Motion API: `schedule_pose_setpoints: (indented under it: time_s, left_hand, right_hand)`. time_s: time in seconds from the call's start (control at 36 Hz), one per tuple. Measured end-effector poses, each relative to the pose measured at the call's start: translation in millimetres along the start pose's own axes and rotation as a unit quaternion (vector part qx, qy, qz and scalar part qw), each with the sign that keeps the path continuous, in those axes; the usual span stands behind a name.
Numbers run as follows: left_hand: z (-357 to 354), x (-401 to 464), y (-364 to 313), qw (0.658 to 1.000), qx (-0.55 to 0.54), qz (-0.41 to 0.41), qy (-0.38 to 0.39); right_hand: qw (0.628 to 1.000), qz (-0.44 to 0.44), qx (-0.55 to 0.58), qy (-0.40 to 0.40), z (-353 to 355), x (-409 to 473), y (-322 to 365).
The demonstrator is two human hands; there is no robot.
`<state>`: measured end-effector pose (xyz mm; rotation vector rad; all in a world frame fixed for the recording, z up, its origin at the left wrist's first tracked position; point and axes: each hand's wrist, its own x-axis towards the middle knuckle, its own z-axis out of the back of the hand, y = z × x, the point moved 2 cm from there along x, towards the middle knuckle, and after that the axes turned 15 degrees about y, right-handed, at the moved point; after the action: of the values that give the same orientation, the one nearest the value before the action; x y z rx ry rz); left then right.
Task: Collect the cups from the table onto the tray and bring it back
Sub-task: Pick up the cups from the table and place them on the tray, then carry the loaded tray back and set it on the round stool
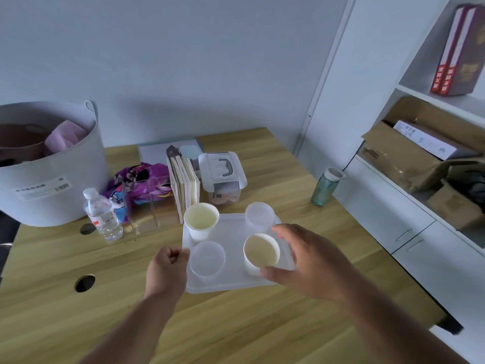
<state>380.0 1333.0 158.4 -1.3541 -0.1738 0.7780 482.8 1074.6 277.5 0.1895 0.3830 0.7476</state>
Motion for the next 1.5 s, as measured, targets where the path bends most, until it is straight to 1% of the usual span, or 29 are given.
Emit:
schedule_pose_setpoints:
  time_s: [0.06, 0.11, 0.14, 0.19, 0.28, 0.33, 0.36, 0.42, 0.53, 0.69, 0.81, 1.03, 1.22, 1.36, 1.39, 1.47, 1.5]
  left_hand:
    - [1, -3, -2, 1.000, -0.001, -0.001, 0.006]
    - [2, -5, -4, 1.000, -0.001, -0.001, 0.010]
    - [2, -7, -5, 1.000, 0.001, -0.002, 0.014]
    - [1, -11, -7, 1.000, 0.004, -0.002, 0.020]
    - [-3, -17, -11, 0.999, 0.009, -0.010, 0.035]
    - [-7, -21, -14, 0.999, 0.017, -0.011, 0.049]
    - [-9, -23, -15, 0.998, 0.023, -0.011, 0.057]
    - [-12, -26, -17, 0.997, 0.030, -0.011, 0.067]
    - [-23, -34, -22, 0.995, 0.036, -0.010, 0.090]
    - [-48, -51, -32, 0.990, 0.048, -0.012, 0.132]
    - [-68, -62, -37, 0.984, 0.054, -0.011, 0.167]
    - [-124, -104, -41, 0.968, 0.080, -0.031, 0.234]
    - [-168, -166, -38, 0.953, 0.114, -0.054, 0.274]
    - [-194, -215, -33, 0.942, 0.122, -0.062, 0.307]
    - [-195, -215, -33, 0.941, 0.122, -0.061, 0.309]
    - [-216, -258, -29, 0.932, 0.133, -0.074, 0.329]
    - [-219, -266, -28, 0.931, 0.133, -0.075, 0.332]
  right_hand:
    - [0.995, -0.022, 0.067, -0.064, -4, -10, -12]
    - [0.974, -0.069, 0.162, -0.140, -11, -14, -27]
    - [0.960, -0.103, 0.204, -0.163, -14, -15, -33]
    - [0.938, -0.183, 0.251, -0.154, -21, -13, -42]
    - [0.902, -0.277, 0.320, -0.089, -40, -11, -54]
    - [0.872, -0.292, 0.386, -0.077, -53, -12, -59]
    - [0.856, -0.294, 0.416, -0.085, -60, -14, -61]
    - [0.838, -0.299, 0.445, -0.105, -65, -20, -61]
    - [0.820, -0.318, 0.458, -0.134, -66, -44, -61]
    - [0.815, -0.330, 0.449, -0.160, -73, -81, -79]
    - [0.803, -0.346, 0.449, -0.184, -79, -109, -92]
    - [0.767, -0.387, 0.457, -0.232, -95, -191, -120]
    - [0.739, -0.412, 0.462, -0.267, -110, -280, -137]
    - [0.719, -0.415, 0.472, -0.296, -121, -344, -146]
    - [0.715, -0.413, 0.478, -0.300, -123, -346, -149]
    - [0.696, -0.421, 0.489, -0.316, -135, -399, -154]
    - [0.695, -0.419, 0.487, -0.321, -137, -407, -155]
